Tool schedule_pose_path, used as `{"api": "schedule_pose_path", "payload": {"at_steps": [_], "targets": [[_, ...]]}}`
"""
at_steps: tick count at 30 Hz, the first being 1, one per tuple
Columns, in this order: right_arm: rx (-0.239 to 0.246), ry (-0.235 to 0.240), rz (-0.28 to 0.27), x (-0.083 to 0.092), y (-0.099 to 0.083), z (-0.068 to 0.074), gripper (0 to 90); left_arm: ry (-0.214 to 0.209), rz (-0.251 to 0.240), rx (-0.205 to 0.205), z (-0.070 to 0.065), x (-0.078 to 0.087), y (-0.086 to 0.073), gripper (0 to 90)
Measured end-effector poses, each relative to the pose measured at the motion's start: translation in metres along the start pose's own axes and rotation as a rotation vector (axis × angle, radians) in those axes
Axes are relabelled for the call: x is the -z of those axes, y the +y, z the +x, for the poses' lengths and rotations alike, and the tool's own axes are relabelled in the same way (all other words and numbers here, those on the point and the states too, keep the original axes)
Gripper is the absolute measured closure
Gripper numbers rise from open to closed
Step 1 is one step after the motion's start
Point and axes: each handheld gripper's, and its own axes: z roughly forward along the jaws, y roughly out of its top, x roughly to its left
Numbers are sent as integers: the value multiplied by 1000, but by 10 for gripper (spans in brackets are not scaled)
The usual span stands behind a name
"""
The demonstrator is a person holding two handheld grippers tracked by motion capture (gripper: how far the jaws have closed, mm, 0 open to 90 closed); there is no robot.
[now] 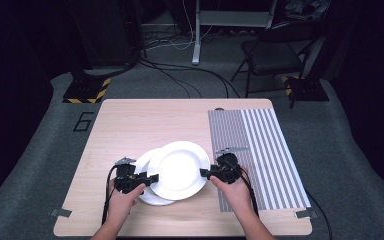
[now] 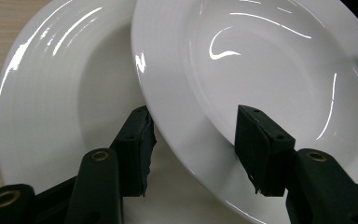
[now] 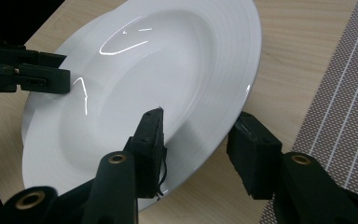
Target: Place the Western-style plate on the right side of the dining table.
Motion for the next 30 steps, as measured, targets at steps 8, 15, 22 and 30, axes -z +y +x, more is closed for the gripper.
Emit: {"api": "schedule_pose_path", "payload": {"at_steps": [8, 15, 22, 30], "targets": [[-8, -10, 12, -1, -1, 1, 541, 5, -7, -1, -3, 3, 2, 497], [-37, -3, 24, -2, -1, 2, 540, 19, -3, -7, -4, 6, 3, 497], [-59, 14, 9, -1, -1, 2, 538, 29, -18, -2, -5, 10, 5, 497], [-44, 17, -10, 1, 0, 5, 538, 27, -37, -13, -7, 15, 8, 498]]}}
